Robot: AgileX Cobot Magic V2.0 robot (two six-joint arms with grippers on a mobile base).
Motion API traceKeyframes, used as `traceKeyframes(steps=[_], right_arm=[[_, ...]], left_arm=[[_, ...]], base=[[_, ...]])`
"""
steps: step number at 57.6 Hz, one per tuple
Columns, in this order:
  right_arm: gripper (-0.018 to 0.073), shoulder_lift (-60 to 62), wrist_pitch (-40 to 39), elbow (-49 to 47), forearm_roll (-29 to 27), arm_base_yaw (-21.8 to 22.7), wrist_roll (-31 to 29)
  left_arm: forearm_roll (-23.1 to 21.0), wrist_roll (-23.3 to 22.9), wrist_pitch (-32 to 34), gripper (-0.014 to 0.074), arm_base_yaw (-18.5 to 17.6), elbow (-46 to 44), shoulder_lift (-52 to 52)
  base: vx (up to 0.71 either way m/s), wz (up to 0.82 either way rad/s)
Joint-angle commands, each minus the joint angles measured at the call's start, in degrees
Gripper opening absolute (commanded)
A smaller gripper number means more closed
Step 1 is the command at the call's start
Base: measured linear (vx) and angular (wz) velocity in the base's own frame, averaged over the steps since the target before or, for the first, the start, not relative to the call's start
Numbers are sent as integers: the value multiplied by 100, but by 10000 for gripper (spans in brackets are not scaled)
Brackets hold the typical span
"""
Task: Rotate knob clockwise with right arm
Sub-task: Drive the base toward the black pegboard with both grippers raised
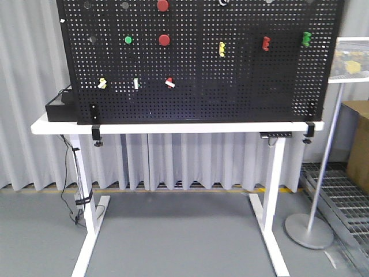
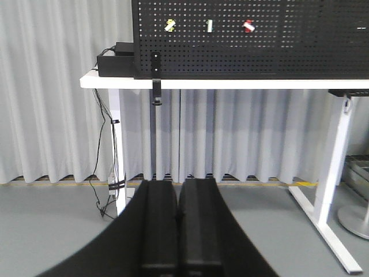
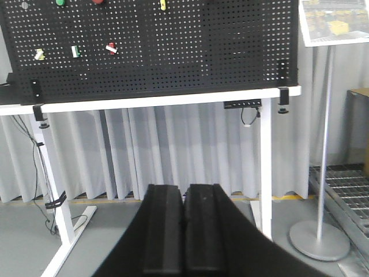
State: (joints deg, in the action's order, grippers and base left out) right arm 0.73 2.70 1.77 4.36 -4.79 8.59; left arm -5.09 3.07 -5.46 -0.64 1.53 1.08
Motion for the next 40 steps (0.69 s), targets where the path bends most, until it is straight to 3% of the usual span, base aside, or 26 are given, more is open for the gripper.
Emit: traceKeyframes(steps=[1,40], right_arm=[[-6,55,-466,32,28,30,-68],[-6,55,-465,32,28,30,-68]], left_arm=[[-19,-11,490,-6,-11,65,60],[-19,-11,490,-6,-11,65,60]], base=[[40,5],[42,3]])
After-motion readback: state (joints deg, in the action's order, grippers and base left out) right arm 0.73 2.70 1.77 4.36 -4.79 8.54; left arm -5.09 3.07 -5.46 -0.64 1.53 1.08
